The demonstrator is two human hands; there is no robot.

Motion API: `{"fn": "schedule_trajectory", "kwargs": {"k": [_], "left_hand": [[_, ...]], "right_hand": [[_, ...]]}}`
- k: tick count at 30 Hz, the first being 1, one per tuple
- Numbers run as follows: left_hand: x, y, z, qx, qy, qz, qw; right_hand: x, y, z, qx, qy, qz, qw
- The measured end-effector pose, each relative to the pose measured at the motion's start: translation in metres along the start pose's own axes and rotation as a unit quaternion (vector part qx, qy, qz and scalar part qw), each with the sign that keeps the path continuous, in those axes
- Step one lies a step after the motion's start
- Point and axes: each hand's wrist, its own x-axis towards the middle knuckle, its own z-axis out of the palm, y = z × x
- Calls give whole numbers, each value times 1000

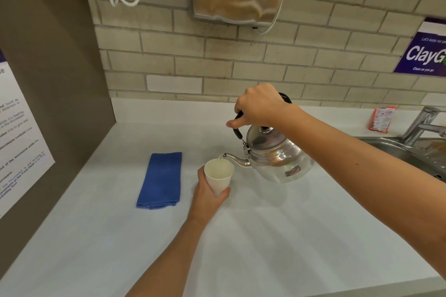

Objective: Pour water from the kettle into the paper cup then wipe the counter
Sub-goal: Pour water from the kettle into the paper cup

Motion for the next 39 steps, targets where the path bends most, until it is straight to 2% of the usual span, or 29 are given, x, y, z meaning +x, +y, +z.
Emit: {"fn": "schedule_trajectory", "kwargs": {"k": [39], "left_hand": [[1,1,0,17,3,-3,1000]], "right_hand": [[-5,-6,-5,-2,-21,6,1000]]}}
